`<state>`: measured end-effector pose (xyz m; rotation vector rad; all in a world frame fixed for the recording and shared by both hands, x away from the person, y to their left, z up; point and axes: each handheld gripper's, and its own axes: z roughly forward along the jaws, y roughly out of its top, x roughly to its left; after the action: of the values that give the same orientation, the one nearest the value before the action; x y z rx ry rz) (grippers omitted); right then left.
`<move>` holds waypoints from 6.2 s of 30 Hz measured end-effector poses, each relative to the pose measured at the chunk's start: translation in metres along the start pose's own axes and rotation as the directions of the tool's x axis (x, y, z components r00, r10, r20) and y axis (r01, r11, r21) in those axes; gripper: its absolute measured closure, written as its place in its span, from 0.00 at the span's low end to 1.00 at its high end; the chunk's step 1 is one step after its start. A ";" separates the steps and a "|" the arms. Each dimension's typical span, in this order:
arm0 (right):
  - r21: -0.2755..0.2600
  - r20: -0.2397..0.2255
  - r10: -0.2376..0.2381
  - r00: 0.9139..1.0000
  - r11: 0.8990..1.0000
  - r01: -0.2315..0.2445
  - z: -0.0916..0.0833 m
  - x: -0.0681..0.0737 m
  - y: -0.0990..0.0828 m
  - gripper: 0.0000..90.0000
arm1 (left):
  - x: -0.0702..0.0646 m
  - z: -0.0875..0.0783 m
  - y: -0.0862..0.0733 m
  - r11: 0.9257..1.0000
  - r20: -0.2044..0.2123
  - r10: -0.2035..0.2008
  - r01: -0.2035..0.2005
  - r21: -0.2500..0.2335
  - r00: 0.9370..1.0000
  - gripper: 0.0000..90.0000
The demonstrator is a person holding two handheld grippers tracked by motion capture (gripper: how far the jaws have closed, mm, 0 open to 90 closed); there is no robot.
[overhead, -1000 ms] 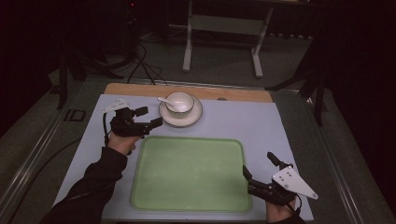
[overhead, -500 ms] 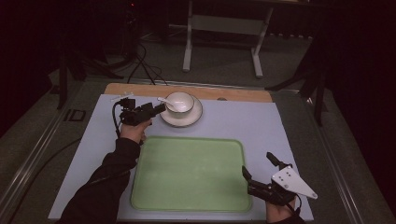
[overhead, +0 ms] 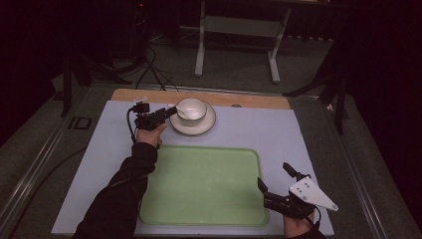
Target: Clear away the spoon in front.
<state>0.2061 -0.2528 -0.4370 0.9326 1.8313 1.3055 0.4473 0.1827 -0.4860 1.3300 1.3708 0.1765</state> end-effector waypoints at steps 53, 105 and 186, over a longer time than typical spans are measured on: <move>0.016 -0.030 0.018 0.999 1.000 -0.017 0.002 -0.001 -0.001 0.12 | -0.005 0.044 0.013 0.998 0.038 -0.046 0.048 -0.033 0.998 0.96; 0.019 -0.020 0.009 1.000 1.000 -0.009 0.005 0.001 0.001 0.12 | -0.083 -0.098 0.044 0.915 0.255 0.291 -0.347 0.208 0.922 0.96; 0.044 -0.026 -0.004 1.000 0.999 0.006 0.010 0.005 0.000 0.12 | -0.021 -0.069 -0.065 0.757 0.362 0.074 -0.289 0.586 0.929 0.84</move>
<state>0.2120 -0.2442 -0.4402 0.9379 1.8883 1.2843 0.3509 0.1830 -0.4993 1.9632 1.0435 -0.4018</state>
